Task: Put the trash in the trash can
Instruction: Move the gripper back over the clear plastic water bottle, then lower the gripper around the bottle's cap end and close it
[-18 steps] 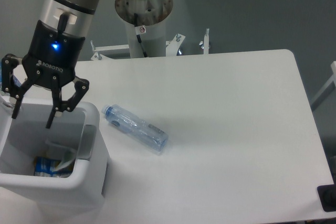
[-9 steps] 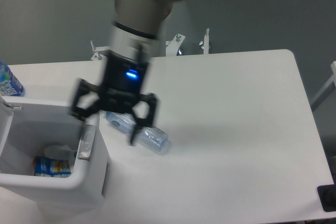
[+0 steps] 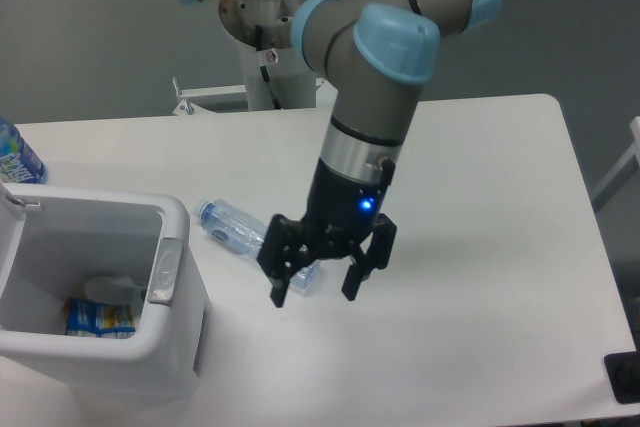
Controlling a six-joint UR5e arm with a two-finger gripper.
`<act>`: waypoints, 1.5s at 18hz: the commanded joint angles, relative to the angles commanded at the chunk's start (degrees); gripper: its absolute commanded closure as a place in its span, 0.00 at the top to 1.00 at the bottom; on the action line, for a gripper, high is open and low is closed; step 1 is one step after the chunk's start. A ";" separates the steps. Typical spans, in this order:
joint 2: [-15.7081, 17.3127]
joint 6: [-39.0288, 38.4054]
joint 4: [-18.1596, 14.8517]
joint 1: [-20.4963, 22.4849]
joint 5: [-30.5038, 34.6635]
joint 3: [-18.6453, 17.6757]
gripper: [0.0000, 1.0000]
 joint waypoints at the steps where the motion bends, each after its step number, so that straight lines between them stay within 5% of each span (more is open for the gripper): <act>1: -0.26 0.00 -1.67 0.00 0.62 -0.09 1.00; 8: -2.11 -0.79 -8.27 -0.26 4.40 -0.79 1.00; 16: -2.55 -0.70 -8.62 -1.40 7.38 -4.74 1.00; 21: -3.78 -0.70 -12.66 -2.81 12.40 -4.66 1.00; 27: -7.38 -2.99 -13.63 -5.71 18.37 -4.48 1.00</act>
